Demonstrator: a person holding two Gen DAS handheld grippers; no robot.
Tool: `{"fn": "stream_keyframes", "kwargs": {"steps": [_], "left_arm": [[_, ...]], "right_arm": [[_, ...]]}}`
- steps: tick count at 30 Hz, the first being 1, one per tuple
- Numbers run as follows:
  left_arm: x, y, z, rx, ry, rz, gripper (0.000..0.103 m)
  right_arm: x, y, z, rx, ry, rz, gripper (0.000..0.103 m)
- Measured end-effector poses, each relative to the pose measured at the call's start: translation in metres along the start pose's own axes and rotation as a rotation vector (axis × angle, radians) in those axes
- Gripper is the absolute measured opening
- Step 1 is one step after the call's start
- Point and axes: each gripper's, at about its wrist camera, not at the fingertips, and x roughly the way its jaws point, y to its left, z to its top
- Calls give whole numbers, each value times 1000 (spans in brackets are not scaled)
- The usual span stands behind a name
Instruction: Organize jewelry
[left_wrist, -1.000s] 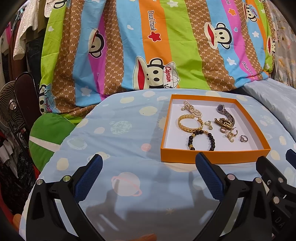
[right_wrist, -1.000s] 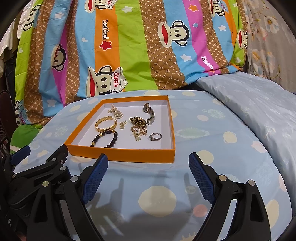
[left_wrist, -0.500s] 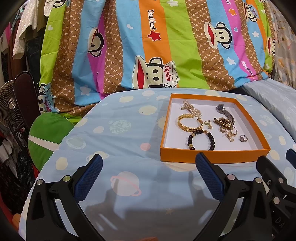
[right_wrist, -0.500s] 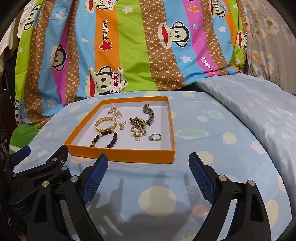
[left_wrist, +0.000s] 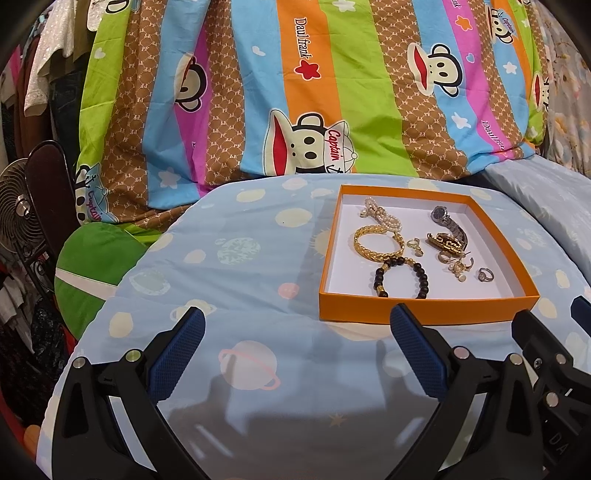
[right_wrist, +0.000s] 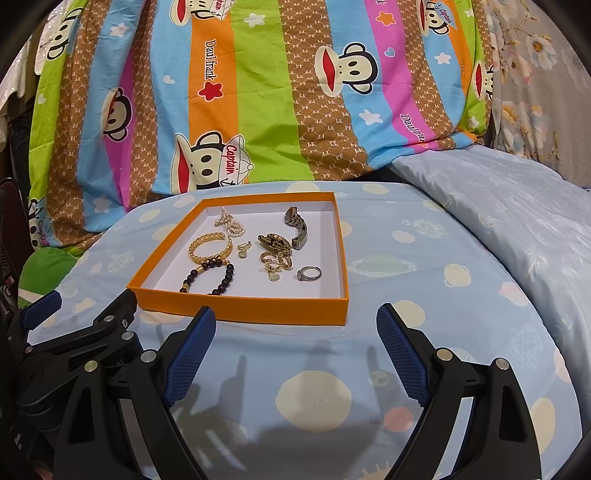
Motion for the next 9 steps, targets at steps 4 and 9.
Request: {"fn": "stream_keyframes", "kwargs": {"steps": [4, 9], "left_arm": [[1, 0, 0, 0, 6, 3, 98], [1, 3, 1, -1, 9, 1, 98]], "right_arm": [[0, 0, 0, -3, 1, 1, 87], [-1, -1, 0, -4, -2, 0, 87]]}}
